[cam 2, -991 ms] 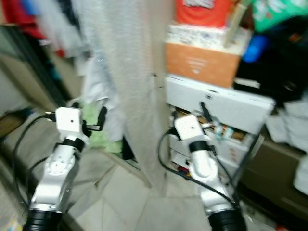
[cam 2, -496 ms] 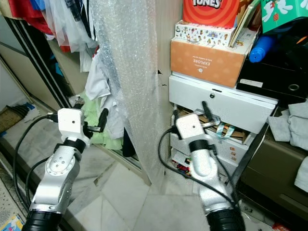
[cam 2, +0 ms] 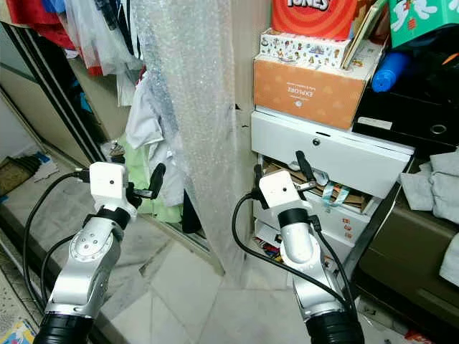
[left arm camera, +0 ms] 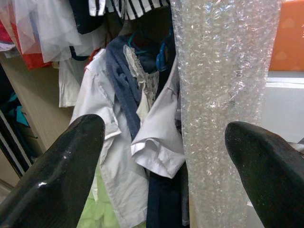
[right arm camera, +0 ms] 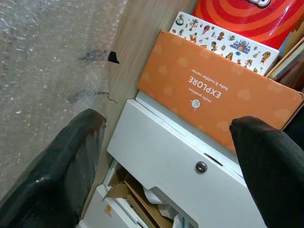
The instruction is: Clean up the room
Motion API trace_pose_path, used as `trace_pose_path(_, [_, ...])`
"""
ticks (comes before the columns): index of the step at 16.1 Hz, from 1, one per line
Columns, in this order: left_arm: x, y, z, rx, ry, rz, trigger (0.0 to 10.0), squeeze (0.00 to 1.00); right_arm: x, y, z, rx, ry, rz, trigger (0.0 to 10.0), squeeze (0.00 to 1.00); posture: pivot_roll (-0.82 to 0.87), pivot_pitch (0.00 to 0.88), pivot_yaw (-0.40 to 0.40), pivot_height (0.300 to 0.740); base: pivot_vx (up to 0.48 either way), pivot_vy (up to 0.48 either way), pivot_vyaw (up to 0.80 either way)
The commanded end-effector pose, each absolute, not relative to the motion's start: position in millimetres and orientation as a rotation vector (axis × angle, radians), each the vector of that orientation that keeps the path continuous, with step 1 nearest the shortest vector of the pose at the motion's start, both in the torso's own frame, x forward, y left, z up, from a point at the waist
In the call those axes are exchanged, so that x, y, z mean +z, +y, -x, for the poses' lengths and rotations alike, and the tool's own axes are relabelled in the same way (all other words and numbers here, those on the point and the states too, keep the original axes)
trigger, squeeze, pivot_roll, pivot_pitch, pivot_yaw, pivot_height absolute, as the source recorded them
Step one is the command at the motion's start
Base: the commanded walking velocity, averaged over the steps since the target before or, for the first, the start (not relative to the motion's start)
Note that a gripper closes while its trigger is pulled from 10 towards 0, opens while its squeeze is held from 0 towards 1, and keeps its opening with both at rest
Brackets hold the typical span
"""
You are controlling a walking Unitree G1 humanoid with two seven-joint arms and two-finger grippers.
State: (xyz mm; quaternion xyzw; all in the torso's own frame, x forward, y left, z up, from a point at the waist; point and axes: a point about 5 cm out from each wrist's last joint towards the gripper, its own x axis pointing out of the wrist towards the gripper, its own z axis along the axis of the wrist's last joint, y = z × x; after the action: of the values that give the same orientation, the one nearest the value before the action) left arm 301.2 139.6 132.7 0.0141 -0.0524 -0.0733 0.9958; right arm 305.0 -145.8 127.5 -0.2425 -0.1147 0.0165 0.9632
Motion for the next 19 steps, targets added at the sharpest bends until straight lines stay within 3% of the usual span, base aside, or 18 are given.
trace_pose_path(1, [135.8, 141.2, -301.3, -0.148, -0.110, -0.025, 10.0, 0.00, 128.8, -142.6, -305.9, 0.040, -0.240, 0.490, 10.0, 0.00, -0.12, 0.032, 0.061, 0.740, 0.000, 0.000, 0.00])
trace_pose_path(6, [138.1, 135.8, -298.5, -0.224, -0.138, -0.013, 10.0, 0.00, 126.1, -143.5, -306.4, 0.040, -0.214, 0.450, 10.0, 0.00, -0.13, 0.026, 0.060, 0.740, 0.000, 0.000, 0.00])
trace_pose_path(17, [139.7, 133.5, -296.9, -0.251, -0.154, 0.025, 10.0, 0.00, 125.5, -139.6, -305.7, 0.061, -0.227, 0.478, 10.0, 0.00, -0.12, 0.026, 0.061, 0.740, 0.340, 0.000, 0.00])
trace_pose_path(19, [140.5, 133.1, -296.6, -0.244, -0.158, 0.036, 10.0, 0.00, 125.7, -138.8, -305.6, 0.063, -0.228, 0.477, 10.0, 0.00, -0.12, 0.029, 0.059, 0.740, 0.000, 0.000, 0.00])
